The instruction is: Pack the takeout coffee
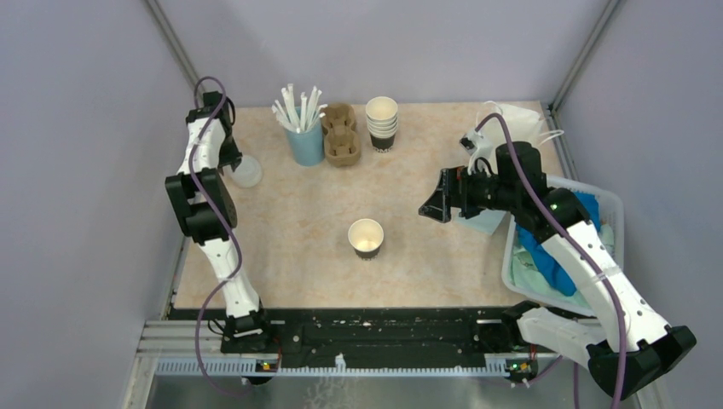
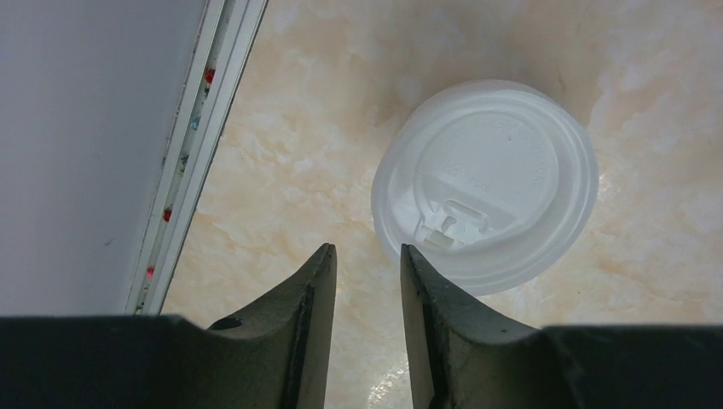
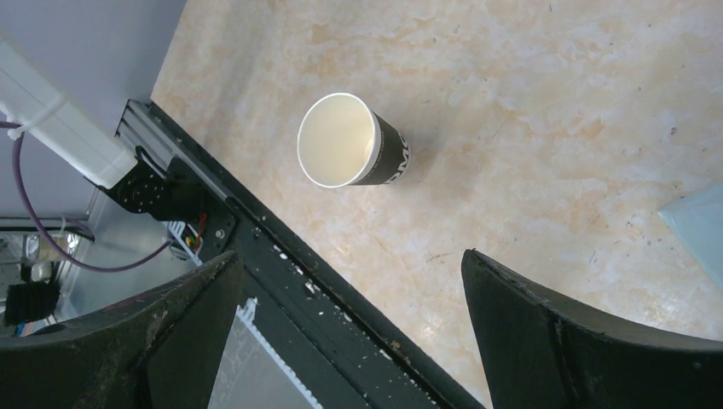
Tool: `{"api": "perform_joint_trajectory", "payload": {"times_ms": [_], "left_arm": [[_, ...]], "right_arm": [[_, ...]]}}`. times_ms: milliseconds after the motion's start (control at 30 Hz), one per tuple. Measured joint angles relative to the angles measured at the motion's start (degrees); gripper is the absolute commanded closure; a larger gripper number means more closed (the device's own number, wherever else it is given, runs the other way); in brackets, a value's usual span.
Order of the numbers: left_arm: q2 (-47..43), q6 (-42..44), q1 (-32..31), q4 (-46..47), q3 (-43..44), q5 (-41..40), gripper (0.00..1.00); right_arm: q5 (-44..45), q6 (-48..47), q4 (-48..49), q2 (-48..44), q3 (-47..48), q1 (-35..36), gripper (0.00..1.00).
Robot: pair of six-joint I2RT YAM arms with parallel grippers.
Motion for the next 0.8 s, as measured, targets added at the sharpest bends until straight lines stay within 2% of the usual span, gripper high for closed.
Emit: {"api": "perform_joint_trajectory", "payload": {"times_ms": [300,633,800], "left_arm": [[1.2,0.0,0.0,0.0,1.2,0.1,0.71],[2.8,0.3,0.0,0.1,2.5,0.5,0.73],[4.0,0.3,0.0,0.0,2.9,0.9,0.80]], "right_arm": [[0.0,0.0,0.0,0.0,0.0,0.0,0.01],[0.0,0.0,0.0,0.0,0.0,0.0,0.01],[0.0,0.0,0.0,0.0,0.0,0.0,0.01]]}}
